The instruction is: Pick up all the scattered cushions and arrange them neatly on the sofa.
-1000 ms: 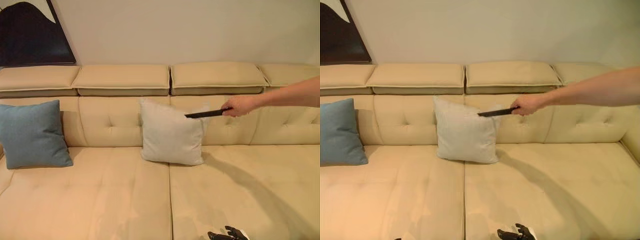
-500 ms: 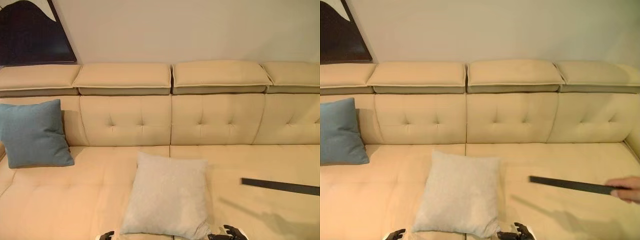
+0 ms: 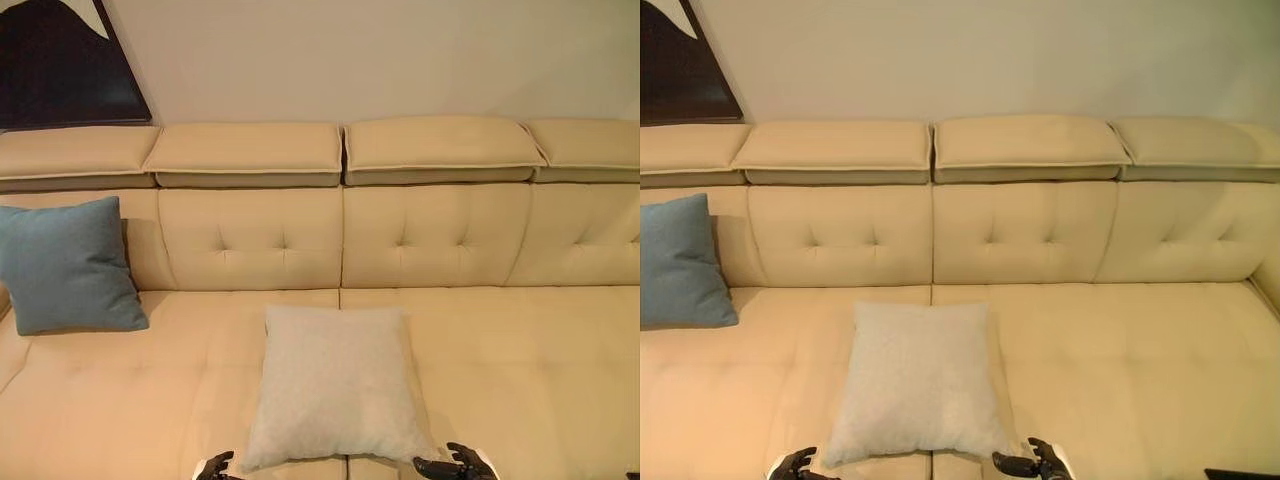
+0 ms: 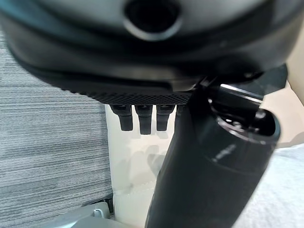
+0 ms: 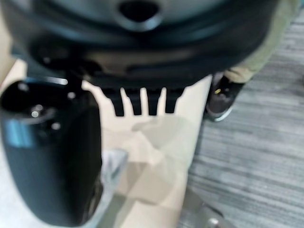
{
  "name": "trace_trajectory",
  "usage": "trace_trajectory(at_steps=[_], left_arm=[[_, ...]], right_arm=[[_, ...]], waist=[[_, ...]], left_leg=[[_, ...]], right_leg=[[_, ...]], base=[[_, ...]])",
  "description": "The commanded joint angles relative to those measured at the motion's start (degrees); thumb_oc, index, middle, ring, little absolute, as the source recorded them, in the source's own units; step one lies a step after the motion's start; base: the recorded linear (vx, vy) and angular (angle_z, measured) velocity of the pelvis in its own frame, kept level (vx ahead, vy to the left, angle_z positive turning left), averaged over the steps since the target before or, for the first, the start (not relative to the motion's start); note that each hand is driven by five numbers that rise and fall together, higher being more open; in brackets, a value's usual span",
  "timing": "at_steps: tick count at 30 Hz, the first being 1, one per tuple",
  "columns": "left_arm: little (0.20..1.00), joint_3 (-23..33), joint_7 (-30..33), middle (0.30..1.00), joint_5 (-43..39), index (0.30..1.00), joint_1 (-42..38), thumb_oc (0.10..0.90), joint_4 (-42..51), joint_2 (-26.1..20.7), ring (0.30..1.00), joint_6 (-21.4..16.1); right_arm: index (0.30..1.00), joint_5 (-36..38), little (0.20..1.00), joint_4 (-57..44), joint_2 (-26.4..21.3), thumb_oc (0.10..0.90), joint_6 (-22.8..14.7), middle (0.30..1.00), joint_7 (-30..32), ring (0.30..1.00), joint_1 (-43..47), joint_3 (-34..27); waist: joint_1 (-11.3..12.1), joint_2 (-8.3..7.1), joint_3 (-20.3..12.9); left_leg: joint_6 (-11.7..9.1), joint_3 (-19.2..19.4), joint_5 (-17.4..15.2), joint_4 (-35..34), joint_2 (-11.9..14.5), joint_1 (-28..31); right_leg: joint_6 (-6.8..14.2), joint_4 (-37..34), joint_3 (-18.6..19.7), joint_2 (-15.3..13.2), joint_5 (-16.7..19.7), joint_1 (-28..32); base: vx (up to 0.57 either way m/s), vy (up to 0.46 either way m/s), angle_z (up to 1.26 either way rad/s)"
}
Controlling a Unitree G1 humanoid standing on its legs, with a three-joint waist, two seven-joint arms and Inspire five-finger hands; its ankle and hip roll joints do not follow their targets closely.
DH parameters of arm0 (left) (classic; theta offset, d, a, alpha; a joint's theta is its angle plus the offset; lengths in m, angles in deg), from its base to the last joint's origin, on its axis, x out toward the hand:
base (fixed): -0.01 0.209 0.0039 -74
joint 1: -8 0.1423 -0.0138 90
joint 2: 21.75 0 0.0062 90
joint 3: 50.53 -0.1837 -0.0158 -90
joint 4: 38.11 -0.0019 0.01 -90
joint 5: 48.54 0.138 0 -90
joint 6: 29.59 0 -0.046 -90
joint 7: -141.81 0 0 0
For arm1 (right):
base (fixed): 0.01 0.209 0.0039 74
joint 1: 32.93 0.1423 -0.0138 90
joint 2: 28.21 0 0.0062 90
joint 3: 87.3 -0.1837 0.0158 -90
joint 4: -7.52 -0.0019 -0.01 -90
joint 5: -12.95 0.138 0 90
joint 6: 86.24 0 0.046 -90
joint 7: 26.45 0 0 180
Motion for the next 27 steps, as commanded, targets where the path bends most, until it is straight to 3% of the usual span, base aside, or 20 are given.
trace_trajectory(at_steps=[1,9,20,27], left_arm=[[0.900,-1.06,1.28,0.900,0.56,0.900,-3.29,0.800,0.59,-1.16,0.900,-1.98],[0.900,-1.36,1.40,0.900,0.31,0.900,-3.83,0.800,2.25,-1.73,0.900,-2.23],[0.900,-0.69,2.84,0.900,-2.55,0.900,-6.18,0.800,14.31,-5.79,0.900,-3.89],[0.900,0.26,3.86,0.900,-5.89,0.900,-7.40,0.800,19.58,-6.42,0.900,-4.26]], right_arm=[[0.900,-1.05,0.900,-2.75,-1.18,0.800,-1.95,0.900,2.39,0.900,2.79,1.13],[0.900,-1.32,0.900,-4.39,-2.76,0.800,-1.98,0.900,3.00,0.900,3.63,0.62],[0.900,-1.52,0.900,-14.95,-10.72,0.800,-2.33,0.900,4.29,0.900,7.07,-1.89],[0.900,4.97,0.900,-19.80,-10.59,0.800,-2.74,0.900,4.42,0.900,8.83,-4.85]], waist=[[0.98,-1.94,-0.82],[1.01,-1.95,-1.04],[1.01,-1.88,-1.83],[0.91,-1.63,-1.99]], left_leg=[[-0.87,2.81,-6.45,0.24,-1.42,1.54],[-0.86,2.94,-6.71,0.24,-1.46,1.69],[-0.93,3.11,-7.20,0.24,-1.56,1.90],[-0.88,3.17,-7.36,0.24,-1.61,1.64]], right_leg=[[2.75,0.75,0.58,-0.92,-3.55,0.78],[2.92,0.53,0.45,-1.02,-3.57,1.03],[3.30,0.38,0.36,-1.40,-3.47,1.31],[3.40,0.38,0.57,-1.47,-3.42,0.67]], base=[[0.00,0.000,0.00],[0.00,0.000,0.00],[0.00,0.001,0.00],[0.00,0.000,0.00]])
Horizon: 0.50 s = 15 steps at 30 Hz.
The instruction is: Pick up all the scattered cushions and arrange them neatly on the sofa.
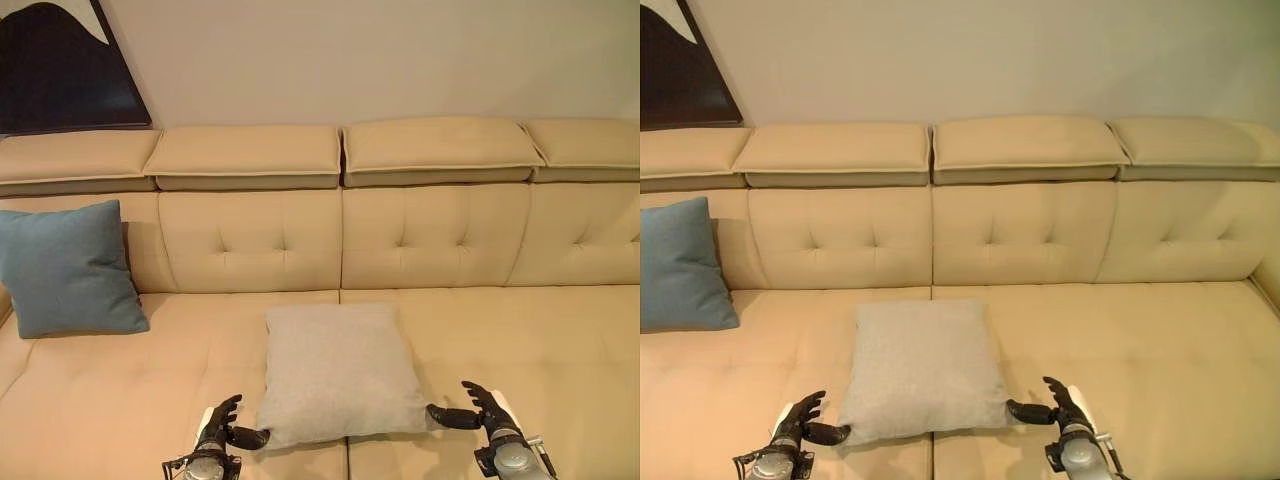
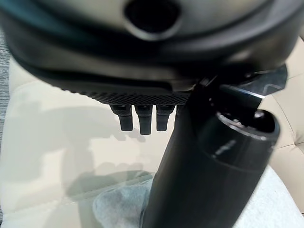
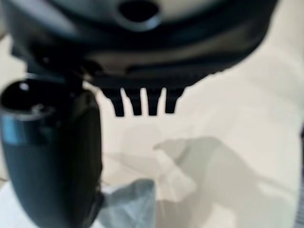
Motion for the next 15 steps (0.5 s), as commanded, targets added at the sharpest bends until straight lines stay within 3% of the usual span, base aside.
trace_trajectory(at_steps=[1,15], left_arm=[[0.900,0.53,3.88,0.900,-3.60,0.900,-6.32,0.800,4.29,-4.29,0.900,-4.40],[0.900,-1.54,5.88,0.900,-7.40,0.900,-10.22,0.800,9.61,-2.28,0.900,-4.56]], right_arm=[[0.900,5.54,0.900,-3.84,-2.34,0.800,-3.82,0.900,3.30,0.900,6.63,-3.53],[0.900,12.69,0.900,-6.08,3.09,0.800,-4.79,0.900,4.47,0.900,11.59,-2.49]], waist=[[0.96,-2.15,-1.66],[1.17,-2.24,-0.36]], left_leg=[[-0.92,3.15,-7.38,0.40,-1.60,1.42],[-0.88,3.05,-7.10,0.40,-1.42,-1.09]], right_leg=[[3.40,0.73,0.55,-1.47,-3.42,0.50],[3.39,0.73,0.86,-1.32,-2.90,-2.46]], base=[[0.00,0.000,0.00],[0.00,0.000,0.00]])
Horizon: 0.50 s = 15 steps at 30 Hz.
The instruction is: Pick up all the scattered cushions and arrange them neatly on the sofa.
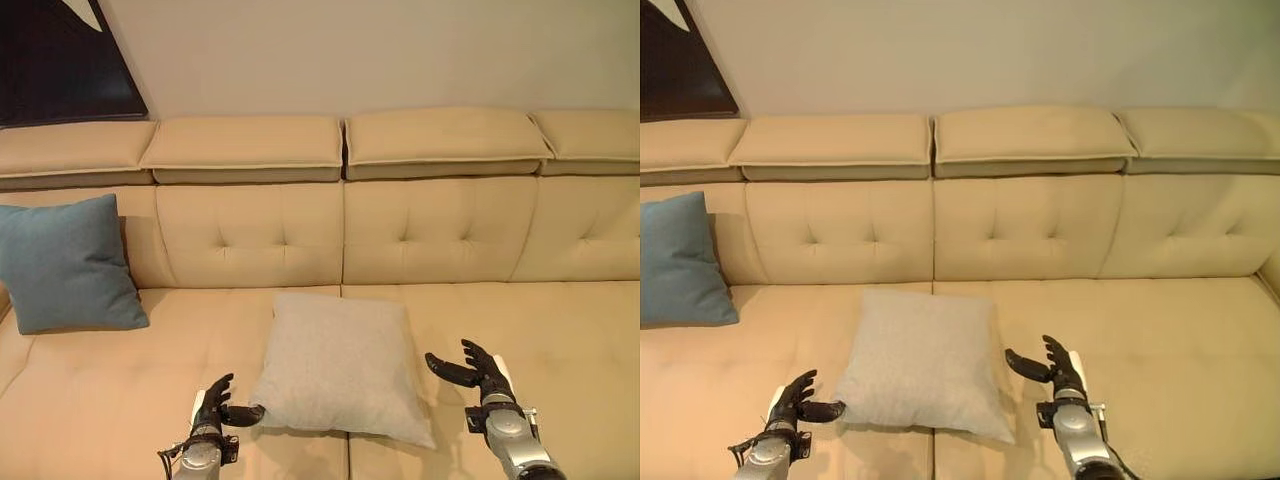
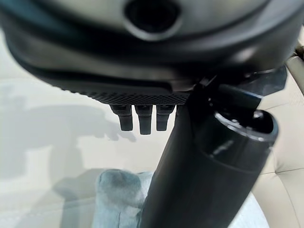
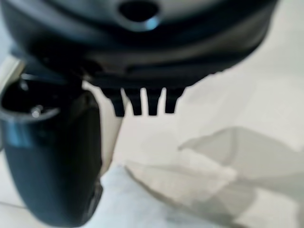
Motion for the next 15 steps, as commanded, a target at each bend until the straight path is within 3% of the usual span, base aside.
trace_trajectory(at_steps=[1,15], left_arm=[[0.900,-1.96,2.82,0.900,-1.75,0.900,-10.39,0.800,3.29,-1.22,0.900,-4.61],[0.900,-6.03,5.91,0.900,-0.33,0.900,-22.02,0.800,4.82,-4.37,0.900,-5.55]], right_arm=[[0.900,2.35,0.900,0.24,0.67,0.800,-4.76,0.900,2.65,0.900,7.28,0.30],[0.900,4.82,0.900,3.27,4.52,0.800,-4.90,0.900,3.81,0.900,15.24,5.14]], waist=[[1.11,-2.26,-0.07],[0.94,-2.43,2.12]], left_leg=[[-0.88,3.22,-7.02,0.13,-1.34,0.53],[-0.94,2.44,-4.04,0.13,-0.90,-8.60]], right_leg=[[3.85,0.70,1.12,-1.28,-3.10,-0.96],[3.59,0.70,2.01,-0.61,-0.63,-10.52]], base=[[-0.06,-0.001,0.01],[-0.04,0.001,-0.01]])
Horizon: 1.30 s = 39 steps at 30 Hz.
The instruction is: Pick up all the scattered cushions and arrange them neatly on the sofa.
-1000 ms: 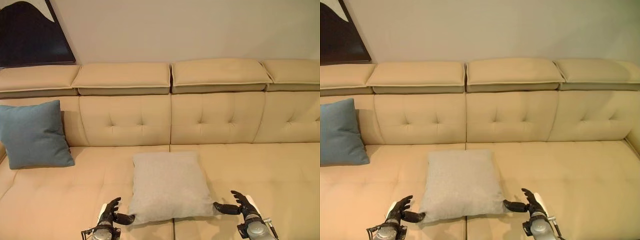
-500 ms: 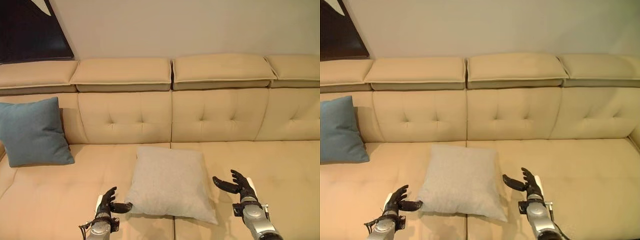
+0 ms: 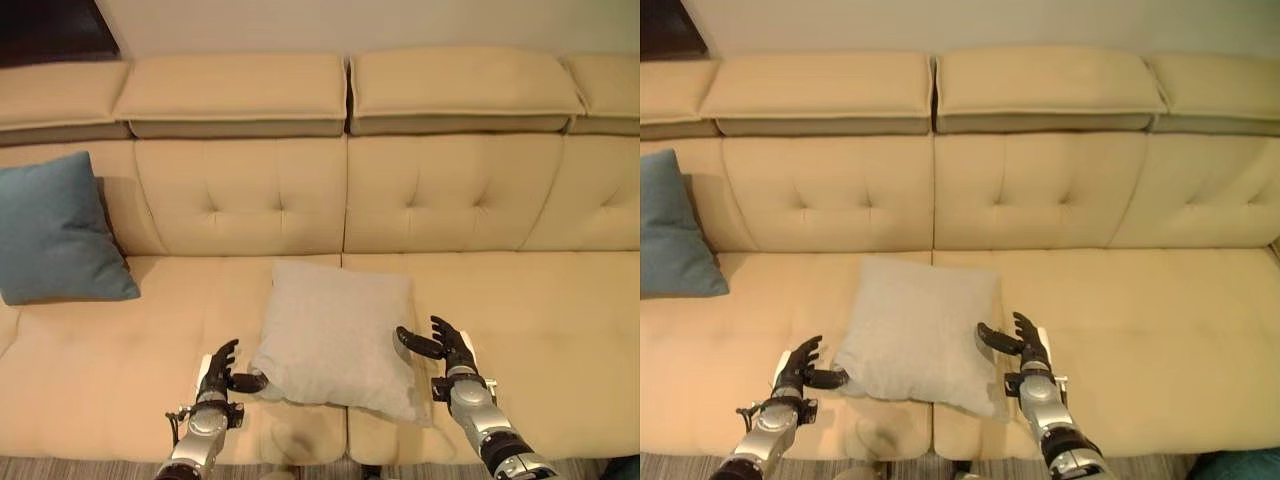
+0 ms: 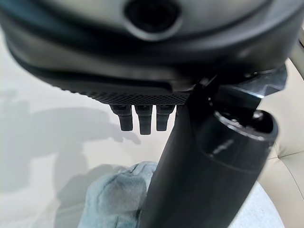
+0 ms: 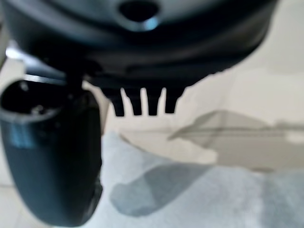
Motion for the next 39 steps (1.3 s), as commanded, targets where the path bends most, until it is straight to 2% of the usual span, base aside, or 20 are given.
trace_trajectory(at_steps=[1,10,18,23,33,37,39], left_arm=[[0.900,-0.76,2.79,0.900,0.41,0.900,-12.48,0.800,4.74,0.49,0.900,-5.85],[0.900,-1.23,1.57,0.900,-1.81,0.900,-13.10,0.800,7.72,0.30,0.900,-6.88],[0.900,-0.31,-6.45,0.900,-9.12,0.900,-12.82,0.800,9.26,-4.88,0.900,-7.05],[0.900,0.71,-9.45,0.900,-11.45,0.900,-12.48,0.800,11.01,-8.25,0.900,-7.17],[0.900,4.72,-11.22,0.900,-20.74,0.900,-12.98,0.800,10.82,-7.89,0.900,-7.71],[0.900,6.13,-12.43,0.900,-23.27,0.900,-13.77,0.800,10.86,-10.49,0.900,-7.62],[0.900,5.99,-14.83,0.900,-23.58,0.900,-13.34,0.800,10.25,-13.78,0.900,-6.78]], right_arm=[[0.900,1.64,0.900,-1.56,0.02,0.800,-4.85,0.900,1.80,0.900,5.06,1.05],[0.900,1.49,0.900,-2.48,0.47,0.800,-5.36,0.900,1.06,0.900,4.63,2.15],[0.900,0.58,0.900,-3.02,-1.16,0.800,-4.02,0.900,-1.88,0.900,4.54,3.13],[0.900,-0.35,0.900,-3.83,-2.27,0.800,-3.56,0.900,-3.42,0.900,4.06,3.30],[0.900,-0.86,0.900,-4.62,-2.96,0.800,-3.30,0.900,-4.33,0.900,3.18,2.51],[0.900,-0.76,0.900,-5.31,-3.50,0.800,-3.35,0.900,-4.79,0.900,2.81,2.55],[0.900,-1.09,0.900,-5.87,-4.15,0.800,-3.10,0.900,-5.64,0.900,2.62,2.81]], waist=[[0.56,-1.82,-0.44],[0.24,-1.32,0.20],[0.20,0.54,0.30],[0.24,0.99,0.08],[0.05,1.20,-0.25],[-0.03,1.54,-0.33],[-0.03,1.88,-0.34]], left_leg=[[-0.86,2.31,-5.92,0.11,-1.13,0.66],[-0.86,2.58,-6.10,0.11,-1.23,0.52],[-0.73,3.04,-6.39,0.11,-1.46,1.44],[-0.70,3.26,-6.55,0.11,-1.50,1.82],[-0.64,3.40,-7.06,0.11,-1.68,3.00],[-0.55,3.66,-7.25,0.11,-1.80,3.16],[-0.48,4.01,-7.39,0.11,-1.87,3.50]], right_leg=[[3.89,0.35,1.29,-0.95,-2.53,-0.94],[3.90,0.35,1.59,-1.21,-2.51,-1.31],[3.96,0.35,1.96,-1.44,-2.72,-0.49],[4.00,0.35,2.08,-1.45,-2.89,-0.17],[4.07,0.35,2.01,-1.63,-3.30,0.85],[4.23,0.35,2.21,-1.78,-3.22,0.95],[4.31,0.35,2.33,-1.85,-3.15,1.10]], base=[[-0.01,0.014,0.04],[0.00,0.003,0.02],[0.01,0.018,-0.04],[0.00,0.000,0.00],[0.00,0.000,0.00],[0.00,0.005,-0.01],[0.00,0.000,0.00]])
